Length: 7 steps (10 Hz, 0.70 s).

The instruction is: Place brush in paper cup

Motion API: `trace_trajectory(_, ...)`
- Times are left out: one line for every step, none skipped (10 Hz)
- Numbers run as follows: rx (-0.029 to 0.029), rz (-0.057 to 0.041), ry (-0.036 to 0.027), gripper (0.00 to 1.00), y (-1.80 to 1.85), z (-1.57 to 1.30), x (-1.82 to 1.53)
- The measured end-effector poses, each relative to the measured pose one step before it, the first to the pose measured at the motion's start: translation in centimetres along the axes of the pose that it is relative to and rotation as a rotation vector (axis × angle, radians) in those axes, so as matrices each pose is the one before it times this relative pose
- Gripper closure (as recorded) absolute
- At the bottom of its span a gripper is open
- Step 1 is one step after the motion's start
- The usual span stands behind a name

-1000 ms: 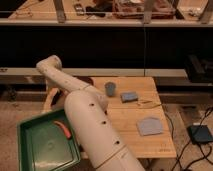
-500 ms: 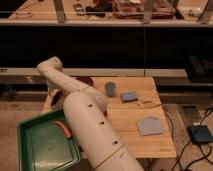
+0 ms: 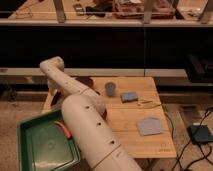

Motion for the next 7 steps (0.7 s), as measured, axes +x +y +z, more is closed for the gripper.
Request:
trace_trajectory(0.01011,0.00147,-0.0081,0.82,-0.024,-0.028,-0.043)
trace_trajectory(0.00156,-0.00057,-0.00122,0.89,-0.086,0.04,-0.033)
trace_trajectory(0.00032,-0.00039,-0.00028,0.98,-0.046,0.0,-0.014)
trace_trajectory(-0.00002,-0.00004,-0.00003,1.0,0.003,0.006,-0.001)
trace_trajectory(-0.00002,-0.00059,-0.00034,1.0,-0.041,0.017,-0.016)
trace_trajectory(0.00011,-0.00115,-0.00006,1.0,-0.103,0.01,-0.015)
trace_trajectory(0.00023,-0.0011,-0.00026,1.0,-0.089,0.018,-0.02)
